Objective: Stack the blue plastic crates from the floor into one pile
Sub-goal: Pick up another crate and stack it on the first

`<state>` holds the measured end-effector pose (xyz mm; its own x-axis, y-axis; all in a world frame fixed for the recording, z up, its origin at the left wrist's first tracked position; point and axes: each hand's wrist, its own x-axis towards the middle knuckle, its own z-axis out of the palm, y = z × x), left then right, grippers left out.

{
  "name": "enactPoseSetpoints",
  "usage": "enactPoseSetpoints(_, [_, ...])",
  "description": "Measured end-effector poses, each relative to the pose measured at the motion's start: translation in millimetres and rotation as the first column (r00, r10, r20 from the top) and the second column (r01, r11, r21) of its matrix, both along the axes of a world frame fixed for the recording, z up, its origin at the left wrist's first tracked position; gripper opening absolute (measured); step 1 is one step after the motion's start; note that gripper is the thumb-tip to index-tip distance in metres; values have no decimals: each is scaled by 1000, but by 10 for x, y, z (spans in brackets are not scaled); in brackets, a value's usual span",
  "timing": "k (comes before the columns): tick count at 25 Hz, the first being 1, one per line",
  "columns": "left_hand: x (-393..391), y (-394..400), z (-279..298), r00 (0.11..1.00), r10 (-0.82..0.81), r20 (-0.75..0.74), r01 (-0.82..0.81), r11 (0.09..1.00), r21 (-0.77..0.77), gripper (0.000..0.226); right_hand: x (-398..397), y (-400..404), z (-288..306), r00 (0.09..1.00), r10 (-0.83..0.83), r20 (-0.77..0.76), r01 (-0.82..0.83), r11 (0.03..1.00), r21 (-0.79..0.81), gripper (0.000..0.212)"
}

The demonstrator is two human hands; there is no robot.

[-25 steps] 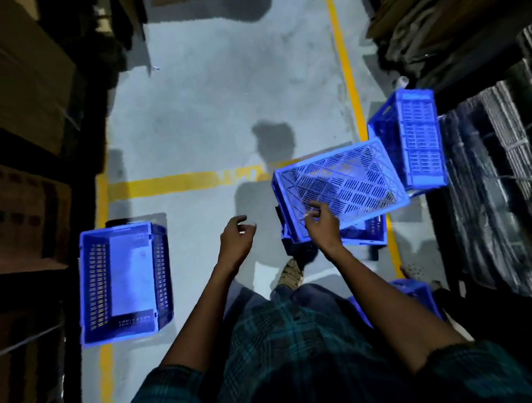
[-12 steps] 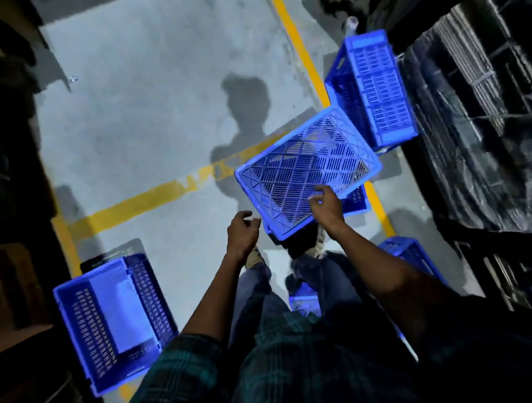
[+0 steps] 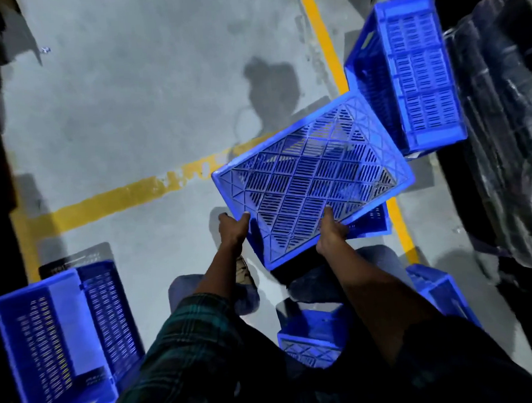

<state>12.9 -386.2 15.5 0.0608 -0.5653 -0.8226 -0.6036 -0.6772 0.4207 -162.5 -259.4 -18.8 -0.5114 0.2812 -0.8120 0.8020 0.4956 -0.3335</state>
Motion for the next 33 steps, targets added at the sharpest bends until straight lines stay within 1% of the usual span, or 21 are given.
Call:
enactPoseSetpoints(2, [14,11,-408,997,72,-13,-71,994,85,61,-95,38,-240,995,-101,-13,101,995,-21,95])
enactPoseSetpoints(3, [32,27,-568,995,92,-30,-88,990,108,56,-124,81,-333,993,-119,-24,118,993,-24,95])
enactPoseSetpoints(4, [37,54,-662,994,101,-33,-97,990,107,57,-146,127,-400,993,-118,-30,117,993,-31,93])
enactPoseSetpoints(6, [41,92,-755,998,61,-6,-61,997,40,62,-148,200,-479,996,-88,-26,85,992,-92,88])
enactPoseSetpoints(7, [25,87,-676,1000,27,-7,-27,1000,0,61,-140,201,-449,997,-67,-30,63,990,-127,86])
enactPoseSetpoints(9, [41,65,-548,999,-15,-30,14,999,-40,62,-148,107,-236,995,-64,-71,51,983,-178,84])
enactPoseSetpoints(11, [80,1,-275,999,-13,-45,9,997,-73,70,-167,-9,108,993,-50,-105,27,978,-209,82])
enactPoseSetpoints(13, [180,-42,103,998,9,-59,-15,995,-96,74,-133,-88,502,996,-31,-82,13,977,-212,86])
enactPoseSetpoints(14, [238,-50,417,998,17,-66,-25,992,-121,69,-76,-121,709,997,-25,-69,9,975,-220,87])
enactPoseSetpoints(16, [390,-52,901,996,39,-85,-54,982,-181,51,49,-144,1008,998,6,-66,-22,970,-241,92])
enactPoseSetpoints(17, [516,-70,1134,994,59,-97,-78,975,-206,50,154,-164,1208,997,30,-67,-46,968,-247,92])
enactPoseSetpoints(18, [661,-79,1395,993,86,-87,-103,969,-226,44,276,-184,1395,996,49,-72,-65,965,-253,91])
enactPoseSetpoints(20, [962,-94,1881,985,150,-82,-167,946,-276,36,536,-321,1825,993,83,-84,-105,945,-309,80])
enactPoseSetpoints(23, [1472,-37,2329,937,330,-114,-349,868,-352,34,996,-540,2274,980,124,-154,-176,901,-397,45])
enactPoseSetpoints(24, [1604,6,2426,921,372,-112,-386,841,-379,34,1136,-600,2370,975,152,-161,-207,882,-423,38])
enactPoseSetpoints(25, [1733,54,2463,901,422,-100,-424,810,-406,33,1255,-655,2439,971,182,-156,-234,862,-449,36])
enactPoseSetpoints(27, [2063,230,2532,835,539,-114,-529,728,-435,31,1525,-745,2578,945,294,-146,-328,819,-470,41])
enactPoseSetpoints(28, [2225,311,2587,795,593,-127,-579,680,-450,30,1655,-803,2634,917,366,-158,-396,791,-466,39])
enactPoseSetpoints(30, [2542,539,2630,714,684,-153,-654,572,-495,29,1918,-880,2745,842,504,-194,-531,707,-468,30])
enactPoseSetpoints(32, [2807,746,2649,621,761,-186,-732,480,-483,30,2211,-934,2836,758,619,-203,-635,631,-446,24])
enactPoseSetpoints(33, [2919,832,2649,576,788,-216,-768,432,-472,30,2351,-951,2870,729,658,-189,-662,607,-439,26])
